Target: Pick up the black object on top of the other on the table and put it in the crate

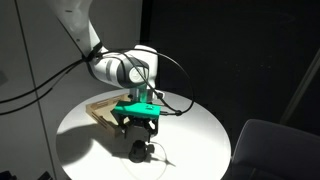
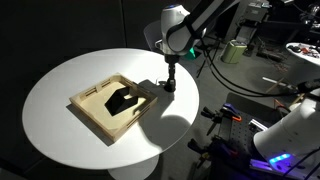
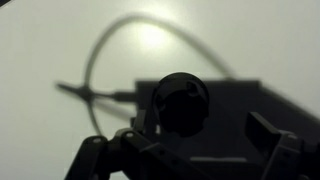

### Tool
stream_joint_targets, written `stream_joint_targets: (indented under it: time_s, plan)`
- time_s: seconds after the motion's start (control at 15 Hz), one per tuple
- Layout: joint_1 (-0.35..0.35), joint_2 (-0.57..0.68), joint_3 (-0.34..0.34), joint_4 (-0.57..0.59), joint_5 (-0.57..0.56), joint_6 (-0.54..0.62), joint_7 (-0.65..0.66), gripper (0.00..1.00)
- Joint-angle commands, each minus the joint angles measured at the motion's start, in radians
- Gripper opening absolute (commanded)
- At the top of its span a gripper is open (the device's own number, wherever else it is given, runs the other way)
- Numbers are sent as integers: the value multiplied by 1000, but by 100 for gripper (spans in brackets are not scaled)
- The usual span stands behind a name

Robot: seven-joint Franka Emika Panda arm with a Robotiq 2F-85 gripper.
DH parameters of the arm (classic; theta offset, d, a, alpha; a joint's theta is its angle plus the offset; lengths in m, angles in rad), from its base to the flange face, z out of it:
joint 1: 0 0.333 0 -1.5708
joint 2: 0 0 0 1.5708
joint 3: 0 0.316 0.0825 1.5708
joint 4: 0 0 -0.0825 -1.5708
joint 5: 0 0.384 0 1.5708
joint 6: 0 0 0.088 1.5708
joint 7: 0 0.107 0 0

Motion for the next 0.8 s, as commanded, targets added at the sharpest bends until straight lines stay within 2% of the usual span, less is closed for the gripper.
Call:
stream_joint_targets:
  time_s: [0.0, 0.53, 0.6, 0.67, 0.73]
  plan:
    - [-14, 5, 0, -54, -25, 119, 37, 100]
    - [-34, 38, 0, -106, -14, 251, 67, 100]
    - [-37, 40, 0, -108, -15, 256, 68, 75]
    - [-38, 41, -1, -109, -17, 261, 68, 74]
    - [-41, 40, -1, -110, -17, 264, 68, 66]
